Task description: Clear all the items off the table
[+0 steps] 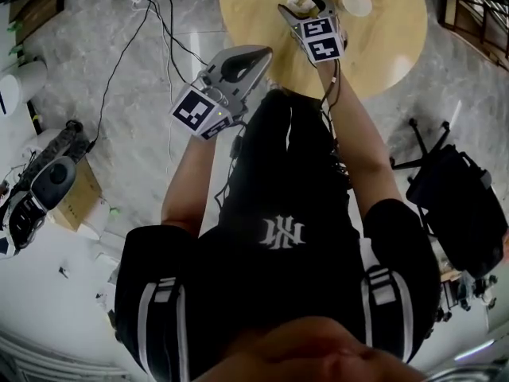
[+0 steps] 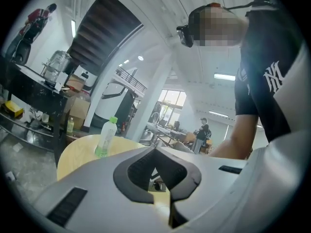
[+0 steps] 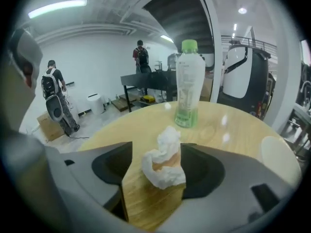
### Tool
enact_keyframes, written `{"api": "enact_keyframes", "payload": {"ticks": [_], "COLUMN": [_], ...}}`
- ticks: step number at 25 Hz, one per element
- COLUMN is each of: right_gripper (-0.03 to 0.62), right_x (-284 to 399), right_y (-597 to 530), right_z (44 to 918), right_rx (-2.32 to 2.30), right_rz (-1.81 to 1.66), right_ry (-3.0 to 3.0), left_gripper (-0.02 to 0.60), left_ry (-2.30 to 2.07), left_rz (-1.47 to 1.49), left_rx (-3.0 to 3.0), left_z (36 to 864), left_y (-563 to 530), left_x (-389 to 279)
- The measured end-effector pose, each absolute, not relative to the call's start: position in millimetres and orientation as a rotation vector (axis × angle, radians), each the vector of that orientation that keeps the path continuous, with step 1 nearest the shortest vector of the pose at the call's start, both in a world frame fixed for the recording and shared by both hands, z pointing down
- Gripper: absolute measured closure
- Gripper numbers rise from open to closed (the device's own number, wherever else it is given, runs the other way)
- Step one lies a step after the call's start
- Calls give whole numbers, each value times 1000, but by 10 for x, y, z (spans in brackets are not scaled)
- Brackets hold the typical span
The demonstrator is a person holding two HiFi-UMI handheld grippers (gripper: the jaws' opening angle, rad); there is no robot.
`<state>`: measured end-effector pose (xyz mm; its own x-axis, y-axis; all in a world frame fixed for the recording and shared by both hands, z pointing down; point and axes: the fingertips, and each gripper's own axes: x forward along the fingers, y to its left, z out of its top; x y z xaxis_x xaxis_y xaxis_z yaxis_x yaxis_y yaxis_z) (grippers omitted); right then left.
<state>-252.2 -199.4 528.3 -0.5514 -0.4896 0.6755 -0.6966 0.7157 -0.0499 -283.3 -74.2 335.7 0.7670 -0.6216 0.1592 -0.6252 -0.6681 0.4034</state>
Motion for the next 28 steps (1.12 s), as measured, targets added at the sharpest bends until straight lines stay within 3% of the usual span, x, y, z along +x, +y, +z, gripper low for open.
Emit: {"api": "enact_keyframes", "payload": {"ticks": [2, 6, 10, 17, 28], "right_gripper": [332, 372, 476, 505, 513], "right_x": [-2522, -2512, -2460, -2527, -2052], "right_y": [-1992, -1974, -1969, -1828, -1170], "right_z": [5340, 5443, 5524, 5031, 3194], "right_rx": [877, 863, 854, 834, 926], "right_rz": [418, 424, 401, 329, 62], "right_ry": [-2242, -2196, -2157, -2241, -2469], "left_gripper": [569, 569, 569, 569, 569], "left_ry": [-941, -937, -946, -955, -872], "left_rz": [15, 20, 15, -15, -109], "left_rx": [2508, 2504, 2528, 2549, 2634], "left_z": [3396, 3418, 3376, 3174, 2797], "left_y": [-717, -700, -709, -612, -616], "left_x": [-2863, -2909, -2942, -3005, -2723]}}
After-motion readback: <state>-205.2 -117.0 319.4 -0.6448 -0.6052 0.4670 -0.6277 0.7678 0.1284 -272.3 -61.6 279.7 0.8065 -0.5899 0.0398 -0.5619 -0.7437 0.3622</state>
